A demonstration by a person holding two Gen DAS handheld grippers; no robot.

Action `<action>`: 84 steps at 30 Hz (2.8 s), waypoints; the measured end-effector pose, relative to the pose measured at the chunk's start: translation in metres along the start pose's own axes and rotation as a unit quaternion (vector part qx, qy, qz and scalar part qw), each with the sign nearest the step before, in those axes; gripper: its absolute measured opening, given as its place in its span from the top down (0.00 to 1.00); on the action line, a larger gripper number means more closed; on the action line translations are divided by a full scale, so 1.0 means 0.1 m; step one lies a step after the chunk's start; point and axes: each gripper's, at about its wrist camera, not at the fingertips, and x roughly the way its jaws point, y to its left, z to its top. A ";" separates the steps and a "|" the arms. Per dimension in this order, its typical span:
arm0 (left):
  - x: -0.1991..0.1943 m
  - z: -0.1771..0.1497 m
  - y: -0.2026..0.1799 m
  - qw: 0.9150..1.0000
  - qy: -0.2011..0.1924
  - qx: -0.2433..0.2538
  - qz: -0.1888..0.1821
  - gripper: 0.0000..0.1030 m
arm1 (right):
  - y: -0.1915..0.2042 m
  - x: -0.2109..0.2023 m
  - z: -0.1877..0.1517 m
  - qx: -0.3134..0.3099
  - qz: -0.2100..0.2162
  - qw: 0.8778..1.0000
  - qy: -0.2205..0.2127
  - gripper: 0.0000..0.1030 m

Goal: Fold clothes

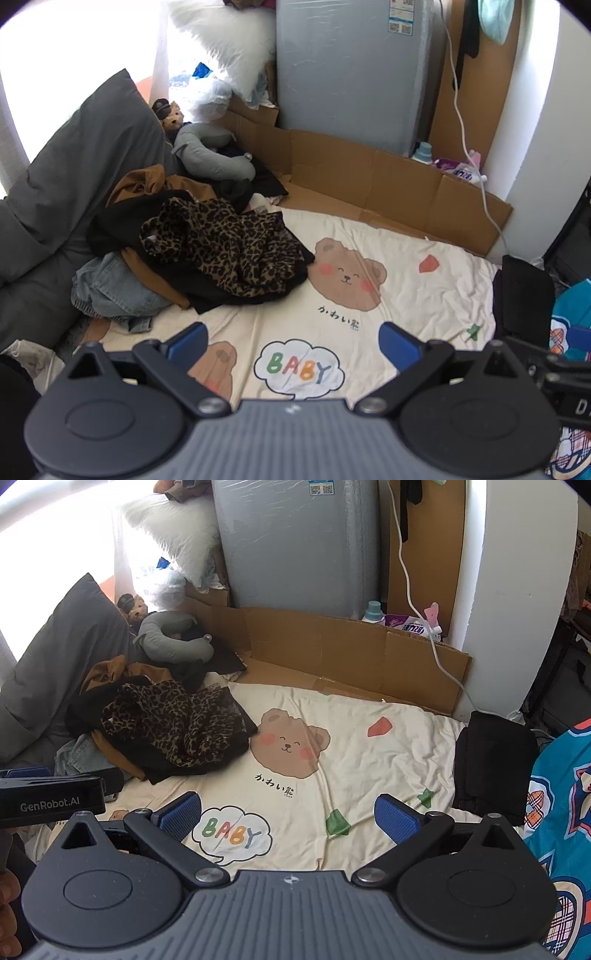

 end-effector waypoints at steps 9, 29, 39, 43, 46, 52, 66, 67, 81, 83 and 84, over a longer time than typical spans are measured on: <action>0.00 0.00 -0.04 1.000 -0.012 0.002 -0.003 0.03 | 0.03 0.01 0.06 -0.005 0.004 1.000 0.007 0.01; 0.00 0.00 -0.03 1.000 -0.003 -0.005 0.004 0.02 | 0.11 0.07 -0.04 0.021 0.031 0.999 -0.005 0.00; -0.03 0.01 -0.01 1.000 -0.019 -0.001 -0.001 0.03 | 0.08 0.13 -0.05 0.027 0.044 0.999 0.004 0.01; -0.02 -0.01 0.01 1.000 -0.021 0.004 -0.012 0.03 | 0.09 0.16 -0.03 0.036 0.051 0.998 0.007 0.00; 0.02 0.00 0.04 1.000 -0.016 0.001 -0.013 0.03 | 0.09 0.15 -0.02 0.040 0.051 0.998 0.003 0.01; -0.03 0.10 0.15 1.000 -0.019 -0.001 -0.005 0.03 | 0.05 0.12 0.03 0.030 0.031 0.999 -0.012 0.00; 0.12 0.39 0.21 1.000 -0.005 -0.001 -0.021 0.03 | 0.00 0.28 0.14 0.032 0.027 0.999 -0.006 0.00; 0.12 0.42 0.22 1.000 -0.006 -0.002 -0.023 0.03 | 0.00 0.29 0.16 0.034 0.028 0.999 -0.005 0.01; 0.36 0.94 0.58 1.000 0.004 0.017 -0.016 0.03 | -0.03 0.36 0.44 0.011 0.062 0.998 0.007 0.00; 0.38 1.04 0.64 0.999 0.010 0.026 -0.016 0.03 | -0.03 0.37 0.49 0.006 0.069 0.998 0.008 0.00; 0.39 1.10 0.67 0.999 0.013 0.032 -0.018 0.03 | -0.03 0.37 0.51 0.003 0.073 0.997 0.008 0.00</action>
